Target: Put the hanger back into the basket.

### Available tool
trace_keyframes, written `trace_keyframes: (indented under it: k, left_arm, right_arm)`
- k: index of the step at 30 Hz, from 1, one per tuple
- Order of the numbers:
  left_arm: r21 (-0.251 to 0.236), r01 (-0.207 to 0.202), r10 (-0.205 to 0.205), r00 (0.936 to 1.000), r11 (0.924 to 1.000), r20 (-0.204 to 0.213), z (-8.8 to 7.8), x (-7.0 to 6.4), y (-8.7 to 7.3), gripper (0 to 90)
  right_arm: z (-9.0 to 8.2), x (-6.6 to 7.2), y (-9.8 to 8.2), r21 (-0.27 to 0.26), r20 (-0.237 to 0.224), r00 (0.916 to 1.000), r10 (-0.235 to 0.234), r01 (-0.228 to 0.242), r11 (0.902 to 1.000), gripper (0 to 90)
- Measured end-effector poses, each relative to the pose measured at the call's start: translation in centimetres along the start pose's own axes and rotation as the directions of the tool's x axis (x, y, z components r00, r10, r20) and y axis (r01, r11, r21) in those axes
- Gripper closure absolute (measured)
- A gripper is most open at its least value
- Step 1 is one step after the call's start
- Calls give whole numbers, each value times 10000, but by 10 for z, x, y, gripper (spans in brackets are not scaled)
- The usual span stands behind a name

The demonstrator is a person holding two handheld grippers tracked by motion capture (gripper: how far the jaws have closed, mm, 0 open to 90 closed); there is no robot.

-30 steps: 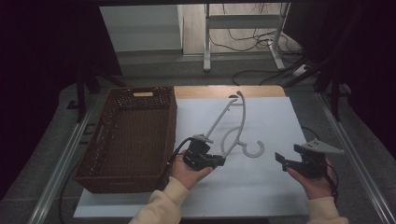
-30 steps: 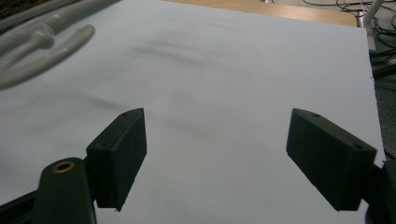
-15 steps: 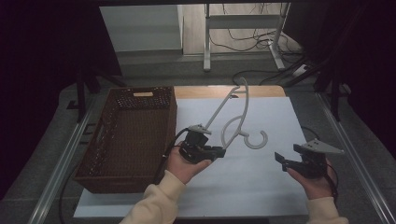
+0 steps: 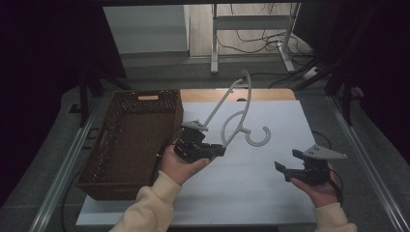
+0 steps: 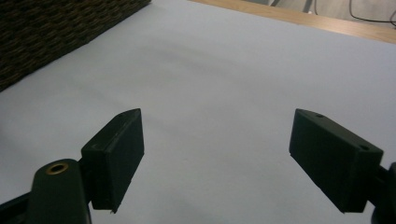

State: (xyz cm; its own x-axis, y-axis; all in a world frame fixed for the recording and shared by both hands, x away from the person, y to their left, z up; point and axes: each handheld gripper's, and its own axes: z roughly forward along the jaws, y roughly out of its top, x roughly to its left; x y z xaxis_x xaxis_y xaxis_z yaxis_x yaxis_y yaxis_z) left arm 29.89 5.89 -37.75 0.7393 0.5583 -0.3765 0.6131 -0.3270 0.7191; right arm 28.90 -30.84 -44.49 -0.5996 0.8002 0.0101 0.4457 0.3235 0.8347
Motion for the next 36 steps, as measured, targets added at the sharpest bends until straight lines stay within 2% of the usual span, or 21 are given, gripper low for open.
trace_keyframes:
  k: [10, 17, 22, 27, 36]
  left_arm:
    - [-51, -128, 127, 9998, 9999, -147, -15, 8, 1, 817]
    - [-56, -58, 56, 9992, 10000, -383, -27, 18, -1, 817]
    - [-170, 45, -52, 9993, 9998, -381, -36, 23, -1, 817]
    - [-93, -101, 96, 9983, 9999, -573, -42, 26, 2, 817]
    - [-186, -92, 79, 9973, 9998, -727, -57, 32, 2, 817]
  right_arm:
    - [10, -3, 0, 118, -226, 9997, -64, 67, 9999, 178]
    - [18, -4, -2, 446, -281, 9995, -113, 125, 9989, 179]
    - [19, -4, -4, 562, -211, 9997, -103, 115, 9984, 180]
    - [19, -5, -4, 625, -182, 9998, -86, 97, 9980, 180]
    - [17, -6, -7, 769, -104, 9999, -44, 51, 9970, 179]
